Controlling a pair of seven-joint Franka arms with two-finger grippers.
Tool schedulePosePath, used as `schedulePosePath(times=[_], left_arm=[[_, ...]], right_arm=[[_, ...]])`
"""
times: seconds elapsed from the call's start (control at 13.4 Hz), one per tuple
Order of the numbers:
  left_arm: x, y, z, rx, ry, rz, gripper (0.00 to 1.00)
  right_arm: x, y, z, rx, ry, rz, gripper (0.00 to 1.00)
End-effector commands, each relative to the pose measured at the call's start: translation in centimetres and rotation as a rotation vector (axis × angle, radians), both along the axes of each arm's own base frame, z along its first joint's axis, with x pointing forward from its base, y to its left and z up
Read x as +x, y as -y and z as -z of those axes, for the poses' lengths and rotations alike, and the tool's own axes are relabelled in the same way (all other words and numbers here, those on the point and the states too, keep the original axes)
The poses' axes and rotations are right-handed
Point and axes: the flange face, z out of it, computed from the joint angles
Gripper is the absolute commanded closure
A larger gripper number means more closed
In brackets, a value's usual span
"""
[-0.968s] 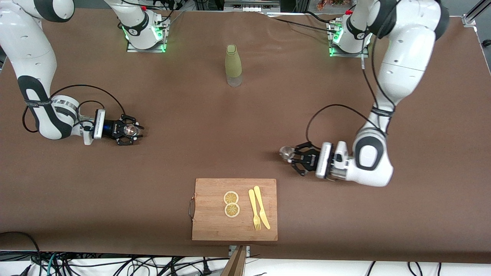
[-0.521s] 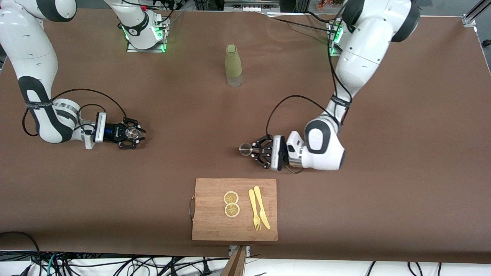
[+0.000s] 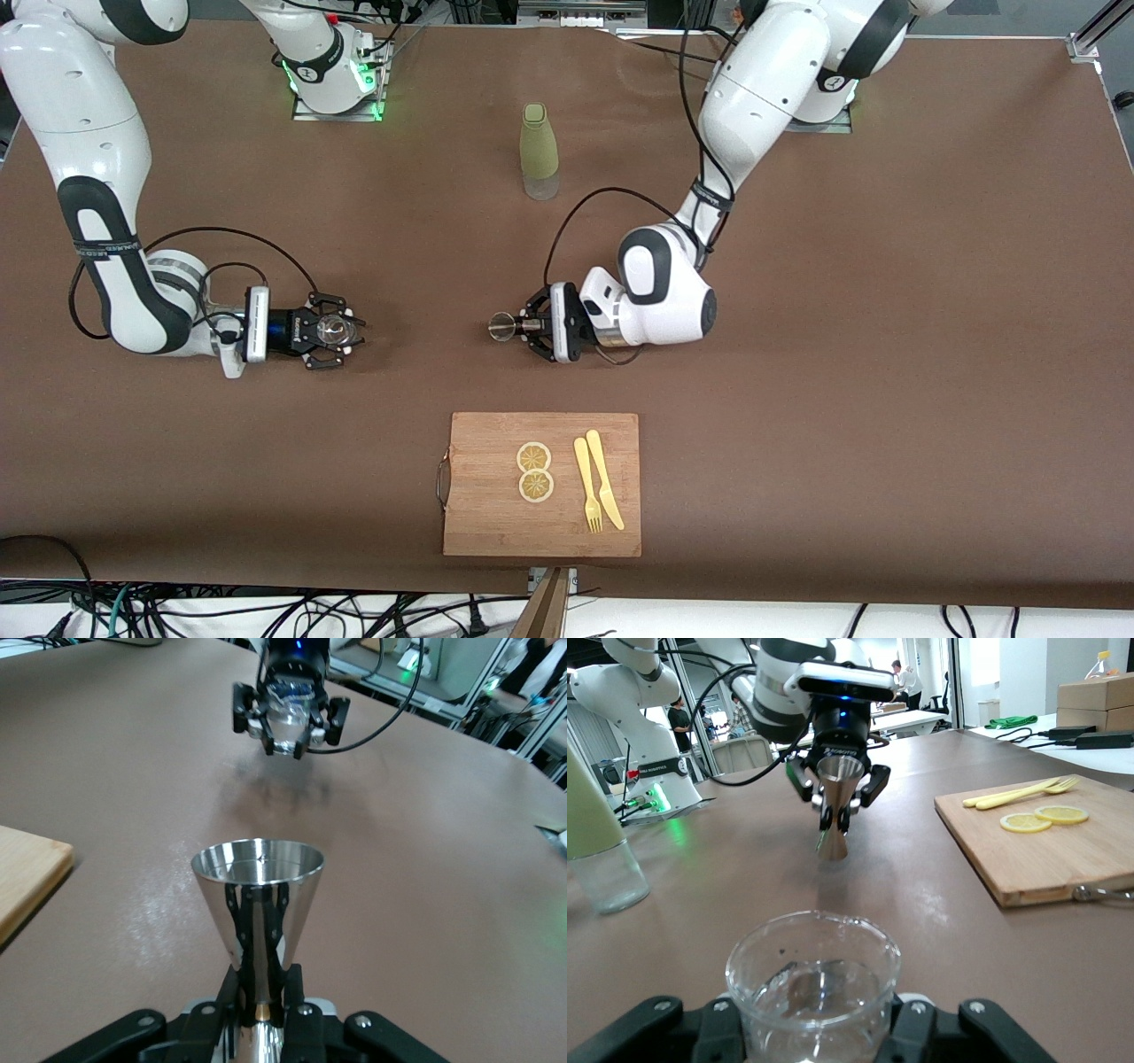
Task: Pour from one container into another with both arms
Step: 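Raise the glass with the right gripper while the left gripper carries the jigger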
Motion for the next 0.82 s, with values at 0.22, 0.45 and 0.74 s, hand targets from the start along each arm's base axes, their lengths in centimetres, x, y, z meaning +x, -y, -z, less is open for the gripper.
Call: schedulePosePath(times=[0.22,0.45,0.74], left_arm=[[0.3,0.3,-0.4,0.035,0.042,-0.091,1.00],[0.8,0.3,-0.2,0.006,0.063,-0.105,1.00],[1.1,0.7,2.2,0.011,0.057,-0.105,1.00]], right_arm=[[2.6,-4.0,-2.1,-0.037,-0.041,0.021,0.67],[2.8,-5.3,-2.4,-0.036,-0.075,0.019,0.67],[3.4,-8.3,-3.3,-0.055,-0.102,0.014,0.67]])
